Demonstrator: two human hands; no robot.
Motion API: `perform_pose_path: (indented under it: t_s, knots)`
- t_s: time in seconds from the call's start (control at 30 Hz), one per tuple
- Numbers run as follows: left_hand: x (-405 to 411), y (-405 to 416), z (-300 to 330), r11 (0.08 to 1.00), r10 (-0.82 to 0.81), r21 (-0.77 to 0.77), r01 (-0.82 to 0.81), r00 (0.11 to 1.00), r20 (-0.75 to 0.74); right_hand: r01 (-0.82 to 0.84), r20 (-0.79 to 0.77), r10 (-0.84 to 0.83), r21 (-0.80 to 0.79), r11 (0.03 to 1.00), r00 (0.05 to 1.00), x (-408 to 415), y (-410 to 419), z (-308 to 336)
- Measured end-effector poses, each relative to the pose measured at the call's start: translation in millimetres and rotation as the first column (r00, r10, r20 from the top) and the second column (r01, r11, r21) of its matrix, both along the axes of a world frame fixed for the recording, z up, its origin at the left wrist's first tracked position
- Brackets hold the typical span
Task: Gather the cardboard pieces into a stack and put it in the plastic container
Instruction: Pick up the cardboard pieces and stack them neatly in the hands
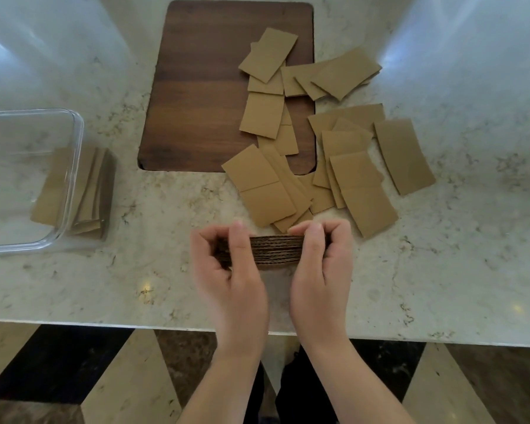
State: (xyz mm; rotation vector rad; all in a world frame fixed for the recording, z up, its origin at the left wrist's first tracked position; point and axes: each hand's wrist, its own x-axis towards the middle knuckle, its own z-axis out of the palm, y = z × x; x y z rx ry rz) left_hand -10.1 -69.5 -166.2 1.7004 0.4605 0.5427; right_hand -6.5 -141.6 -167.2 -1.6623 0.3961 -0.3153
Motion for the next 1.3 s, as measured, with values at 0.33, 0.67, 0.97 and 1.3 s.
perform_pose_path:
  t_s: [0.33, 0.67, 0.97, 1.3]
  knots:
    - [-7.4, 15.9, -18.6, 0.998, -0.034, 0.045, 0.038, 0.996, -0.086, 0.002, 0.003, -0.002, -0.028, 1.0, 1.0, 7.4, 13.0, -13.8]
    - [-6.6, 18.0, -20.5, 0.999, -0.048, -0.007, 0.048, 0.987, -0.152, -0.177, -0.216, 0.089, -0.435, 0.883, 0.972, 66.5, -35.0, 31.2]
    - [-6.3, 17.3, -18.8, 0.999, -0.035, -0.005, 0.035, 0.988, -0.152, -0.676, -0.705, 0.095, -0.621, 0.396, 0.703, 119.0, 1.0, 24.9]
    - [-8.2, 15.9, -23.2, 0.993, -0.111, -0.062, 0.103, 0.983, -0.149, -0.695, -0.525, 0.598, -0.715, 0.077, 0.606, 77.9, -31.7, 51.3]
